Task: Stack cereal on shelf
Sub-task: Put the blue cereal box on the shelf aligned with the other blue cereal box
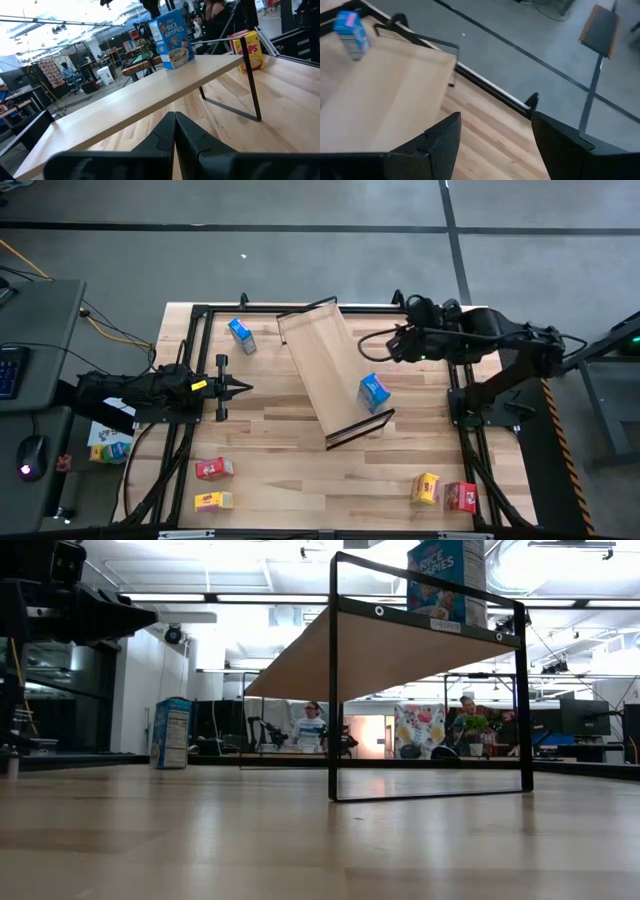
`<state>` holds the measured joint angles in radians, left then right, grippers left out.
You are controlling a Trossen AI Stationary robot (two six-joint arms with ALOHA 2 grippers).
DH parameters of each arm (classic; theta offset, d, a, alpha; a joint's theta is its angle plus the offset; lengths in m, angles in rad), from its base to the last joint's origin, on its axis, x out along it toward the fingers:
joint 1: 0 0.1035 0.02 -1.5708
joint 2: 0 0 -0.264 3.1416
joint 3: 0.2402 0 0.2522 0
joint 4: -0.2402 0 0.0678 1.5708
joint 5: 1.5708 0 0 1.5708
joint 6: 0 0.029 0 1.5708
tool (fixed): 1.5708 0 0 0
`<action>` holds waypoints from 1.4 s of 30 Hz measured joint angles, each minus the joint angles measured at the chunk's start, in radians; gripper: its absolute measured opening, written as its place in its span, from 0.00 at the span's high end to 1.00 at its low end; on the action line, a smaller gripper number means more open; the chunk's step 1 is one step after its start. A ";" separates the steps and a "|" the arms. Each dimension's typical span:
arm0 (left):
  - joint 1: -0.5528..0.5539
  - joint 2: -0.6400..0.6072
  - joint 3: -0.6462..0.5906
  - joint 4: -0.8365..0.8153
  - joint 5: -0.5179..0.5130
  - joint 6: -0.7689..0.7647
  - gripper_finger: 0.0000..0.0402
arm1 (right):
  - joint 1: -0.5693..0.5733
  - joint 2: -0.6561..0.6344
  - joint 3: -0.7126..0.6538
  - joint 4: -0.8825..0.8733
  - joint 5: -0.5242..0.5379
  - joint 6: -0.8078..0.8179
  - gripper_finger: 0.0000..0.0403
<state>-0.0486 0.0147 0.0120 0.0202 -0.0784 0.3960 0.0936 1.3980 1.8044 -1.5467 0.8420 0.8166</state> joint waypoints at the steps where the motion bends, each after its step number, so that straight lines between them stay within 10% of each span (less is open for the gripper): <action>1: 0.000 0.000 0.000 -0.001 0.000 0.000 1.00 | -0.008 -0.023 -0.041 0.008 0.001 0.015 0.41; 16: 0.000 0.000 0.000 -0.001 -0.004 0.000 1.00 | -0.118 -0.442 -0.693 0.737 -0.081 -0.287 0.41; 25: 0.000 0.000 0.000 -0.001 -0.004 0.000 1.00 | -0.289 -0.555 -1.015 1.406 -0.442 -0.672 0.41; 42: 0.000 0.000 0.000 -0.001 -0.003 0.000 1.00 | -0.410 -0.641 -1.082 1.506 -0.643 -0.792 0.41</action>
<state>-0.0484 0.0147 0.0122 0.0196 -0.0818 0.3958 -0.3164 0.7570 0.7223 -0.0404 0.1989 0.0242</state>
